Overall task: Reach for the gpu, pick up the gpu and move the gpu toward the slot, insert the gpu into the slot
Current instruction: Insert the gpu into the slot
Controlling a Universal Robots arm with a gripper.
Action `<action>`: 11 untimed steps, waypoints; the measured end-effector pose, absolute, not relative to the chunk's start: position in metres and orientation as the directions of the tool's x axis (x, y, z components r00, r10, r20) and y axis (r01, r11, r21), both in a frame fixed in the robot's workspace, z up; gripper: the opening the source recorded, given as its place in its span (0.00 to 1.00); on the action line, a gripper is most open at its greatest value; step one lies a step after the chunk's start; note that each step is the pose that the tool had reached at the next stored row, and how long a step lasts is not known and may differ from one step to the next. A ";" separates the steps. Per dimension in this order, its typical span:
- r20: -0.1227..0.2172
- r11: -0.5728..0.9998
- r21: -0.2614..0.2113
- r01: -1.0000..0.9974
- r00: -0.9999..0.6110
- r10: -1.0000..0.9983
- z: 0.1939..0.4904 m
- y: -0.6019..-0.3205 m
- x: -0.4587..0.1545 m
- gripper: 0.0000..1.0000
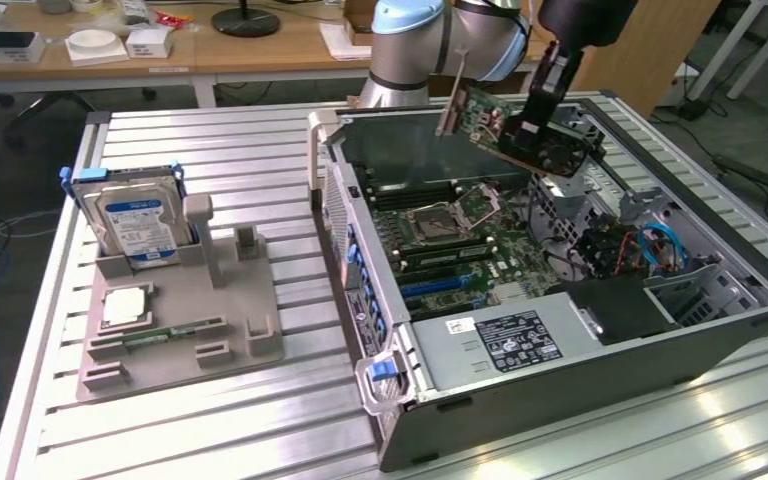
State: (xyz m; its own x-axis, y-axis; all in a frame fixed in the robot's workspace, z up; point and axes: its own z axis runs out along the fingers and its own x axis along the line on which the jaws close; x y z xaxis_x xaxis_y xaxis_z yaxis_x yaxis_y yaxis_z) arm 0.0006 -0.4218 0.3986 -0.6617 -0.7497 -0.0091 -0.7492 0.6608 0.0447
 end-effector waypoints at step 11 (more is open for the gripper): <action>-0.009 0.499 0.045 -0.865 -0.500 -0.866 0.398 -0.422 0.001 0.27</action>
